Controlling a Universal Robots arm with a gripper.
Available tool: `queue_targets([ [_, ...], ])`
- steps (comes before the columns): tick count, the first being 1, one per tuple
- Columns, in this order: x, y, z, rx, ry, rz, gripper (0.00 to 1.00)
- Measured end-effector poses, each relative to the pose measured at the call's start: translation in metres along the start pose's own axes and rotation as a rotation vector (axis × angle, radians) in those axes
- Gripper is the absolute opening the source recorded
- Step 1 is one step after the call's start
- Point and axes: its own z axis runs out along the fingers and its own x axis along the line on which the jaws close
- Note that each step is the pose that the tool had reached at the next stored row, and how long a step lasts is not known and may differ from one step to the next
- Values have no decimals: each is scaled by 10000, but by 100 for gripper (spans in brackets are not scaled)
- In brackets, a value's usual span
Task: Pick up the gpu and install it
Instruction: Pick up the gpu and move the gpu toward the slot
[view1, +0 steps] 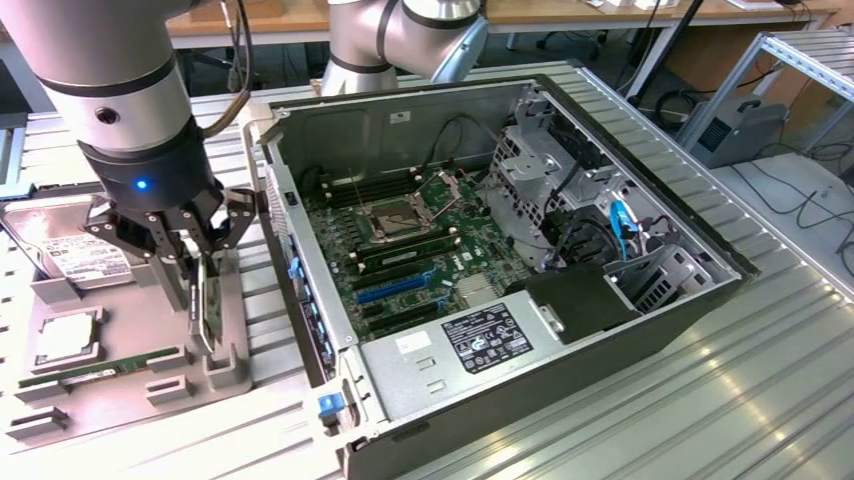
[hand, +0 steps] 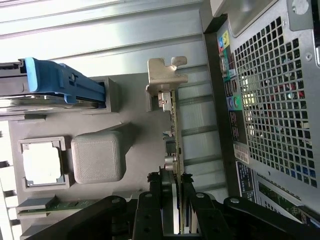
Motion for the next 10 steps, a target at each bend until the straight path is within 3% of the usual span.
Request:
queue_targets([
  [10, -1, 9, -72, 44, -8, -1, 28],
])
